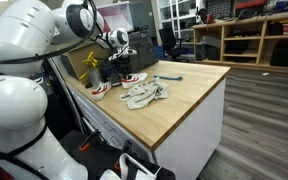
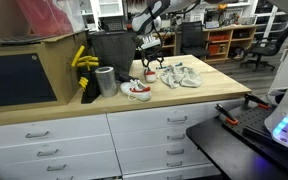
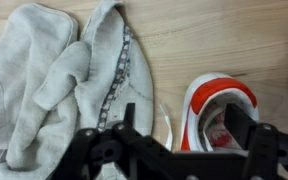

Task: Move the right shoe backwards

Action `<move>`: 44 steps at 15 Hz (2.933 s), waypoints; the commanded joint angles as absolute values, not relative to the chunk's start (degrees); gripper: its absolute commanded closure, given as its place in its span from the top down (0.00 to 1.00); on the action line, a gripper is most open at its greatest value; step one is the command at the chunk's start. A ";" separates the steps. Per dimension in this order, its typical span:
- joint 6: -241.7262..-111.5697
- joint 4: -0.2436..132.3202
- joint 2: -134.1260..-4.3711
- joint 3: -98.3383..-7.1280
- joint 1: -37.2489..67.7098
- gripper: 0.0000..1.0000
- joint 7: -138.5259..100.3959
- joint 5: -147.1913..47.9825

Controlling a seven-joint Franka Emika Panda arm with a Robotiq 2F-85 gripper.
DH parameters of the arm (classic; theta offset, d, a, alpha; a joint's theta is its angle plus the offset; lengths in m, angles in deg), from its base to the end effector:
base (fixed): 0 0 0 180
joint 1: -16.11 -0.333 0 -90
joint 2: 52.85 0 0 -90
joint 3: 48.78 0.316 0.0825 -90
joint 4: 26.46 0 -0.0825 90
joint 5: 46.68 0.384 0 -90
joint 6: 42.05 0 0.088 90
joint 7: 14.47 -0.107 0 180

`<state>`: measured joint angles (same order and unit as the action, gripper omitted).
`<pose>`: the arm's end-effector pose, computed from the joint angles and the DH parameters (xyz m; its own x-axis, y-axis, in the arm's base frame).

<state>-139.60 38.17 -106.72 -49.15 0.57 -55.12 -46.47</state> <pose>0.6989 0.1912 0.2106 0.8549 -0.4431 -0.2700 -0.3880 -0.8914 0.2344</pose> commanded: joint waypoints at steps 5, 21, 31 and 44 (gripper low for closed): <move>-141.02 41.04 -107.33 -50.51 0.51 0.57 -54.93 -47.55; -146.08 55.73 -93.15 -48.50 -2.94 0.02 -51.42 -50.37; -145.27 82.21 -74.58 -41.83 -4.61 0.02 -44.18 -50.28; -147.67 91.27 -72.00 -39.59 -3.14 0.02 -39.26 -56.96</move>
